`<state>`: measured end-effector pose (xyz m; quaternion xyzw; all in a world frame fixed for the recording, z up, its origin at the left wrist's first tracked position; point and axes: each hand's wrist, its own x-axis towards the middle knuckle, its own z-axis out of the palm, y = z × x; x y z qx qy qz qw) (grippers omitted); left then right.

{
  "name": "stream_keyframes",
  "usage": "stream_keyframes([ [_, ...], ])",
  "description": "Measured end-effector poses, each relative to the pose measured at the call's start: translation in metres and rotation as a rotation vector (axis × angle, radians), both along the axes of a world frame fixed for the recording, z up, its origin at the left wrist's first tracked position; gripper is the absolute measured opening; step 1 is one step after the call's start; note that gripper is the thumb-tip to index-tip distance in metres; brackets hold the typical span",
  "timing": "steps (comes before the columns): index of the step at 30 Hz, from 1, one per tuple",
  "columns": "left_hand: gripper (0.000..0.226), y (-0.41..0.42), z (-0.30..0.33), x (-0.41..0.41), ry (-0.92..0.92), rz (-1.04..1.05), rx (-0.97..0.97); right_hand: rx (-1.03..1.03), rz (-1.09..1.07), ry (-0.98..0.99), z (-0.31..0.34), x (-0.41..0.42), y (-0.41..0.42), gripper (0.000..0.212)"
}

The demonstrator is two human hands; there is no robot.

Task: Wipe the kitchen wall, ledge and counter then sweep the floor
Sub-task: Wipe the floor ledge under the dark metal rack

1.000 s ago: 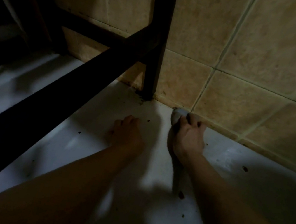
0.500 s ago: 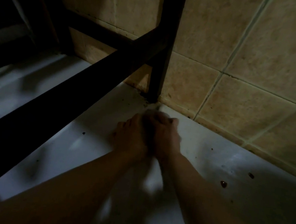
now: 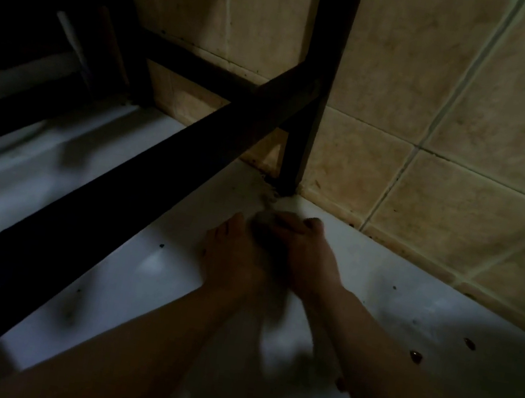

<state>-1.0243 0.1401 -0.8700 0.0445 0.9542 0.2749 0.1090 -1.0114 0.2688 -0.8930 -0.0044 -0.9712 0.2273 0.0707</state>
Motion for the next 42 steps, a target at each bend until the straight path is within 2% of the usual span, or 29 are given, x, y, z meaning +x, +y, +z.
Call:
stream_keyframes([
  [2,0.086,-0.003,0.003,-0.002,-0.011,0.048,-0.002,-0.09,-0.254,0.035,0.001,-0.005,0.012,0.037],
  [3,0.082,-0.005,0.004,-0.004,-0.005,0.072,0.002,-0.081,-0.275,0.0,0.001,-0.007,0.008,0.035],
  [4,0.076,-0.007,0.002,-0.006,0.011,0.093,0.015,-0.067,-0.225,-0.057,0.007,-0.009,-0.003,0.036],
  [6,0.062,-0.011,0.003,-0.006,0.034,0.132,0.053,-0.043,0.008,-0.125,0.016,-0.012,-0.029,0.043],
  [8,0.061,-0.014,0.006,-0.003,0.018,0.141,0.051,0.044,0.163,-0.107,0.013,-0.023,-0.04,0.048],
  [11,0.082,-0.017,0.006,0.001,-0.029,0.139,0.037,0.059,0.028,-0.187,0.014,-0.046,-0.037,0.047],
  [13,0.085,-0.016,0.009,-0.003,-0.042,0.167,0.044,0.085,-0.024,-0.2,0.018,-0.053,-0.043,0.045],
  [17,0.085,-0.014,0.008,-0.006,-0.058,0.204,0.078,0.14,0.118,-0.165,0.022,-0.056,-0.042,0.042],
  [19,0.089,-0.015,0.006,-0.004,-0.069,0.202,0.065,0.155,0.119,-0.189,0.022,-0.059,-0.035,0.042],
  [23,0.084,-0.014,0.006,-0.004,-0.071,0.238,0.051,0.116,0.05,-0.209,0.028,-0.057,-0.039,0.043],
  [26,0.083,-0.012,0.004,-0.003,-0.075,0.225,0.035,0.181,0.164,-0.207,0.03,-0.048,-0.037,0.044],
  [29,0.072,-0.009,0.004,-0.002,-0.039,0.22,0.033,0.029,0.244,-0.165,0.026,-0.023,-0.031,0.042],
  [31,0.07,-0.007,0.008,-0.002,-0.033,0.226,0.013,-0.003,0.183,-0.103,0.019,-0.011,-0.02,0.042],
  [34,0.081,-0.006,0.012,0.003,-0.068,0.184,-0.041,-0.036,-0.295,-0.095,0.008,-0.007,0.016,0.04],
  [35,0.085,-0.007,0.011,0.004,-0.076,0.162,-0.056,-0.092,-0.418,-0.12,0.01,-0.005,0.022,0.039],
  [36,0.087,-0.007,0.011,0.006,-0.079,0.144,-0.066,-0.103,-0.454,-0.161,0.013,-0.001,0.022,0.04],
  [39,0.086,-0.002,0.009,0.01,-0.074,0.114,-0.058,0.088,-0.251,-0.217,0.026,0.009,0.0,0.049],
  [41,0.082,0.005,0.011,0.014,-0.072,0.078,-0.044,0.092,-0.134,-0.165,0.021,0.015,-0.001,0.048],
  [42,0.082,0.01,0.013,0.016,-0.065,0.052,-0.038,0.08,-0.142,-0.146,0.018,0.017,0.009,0.044],
])
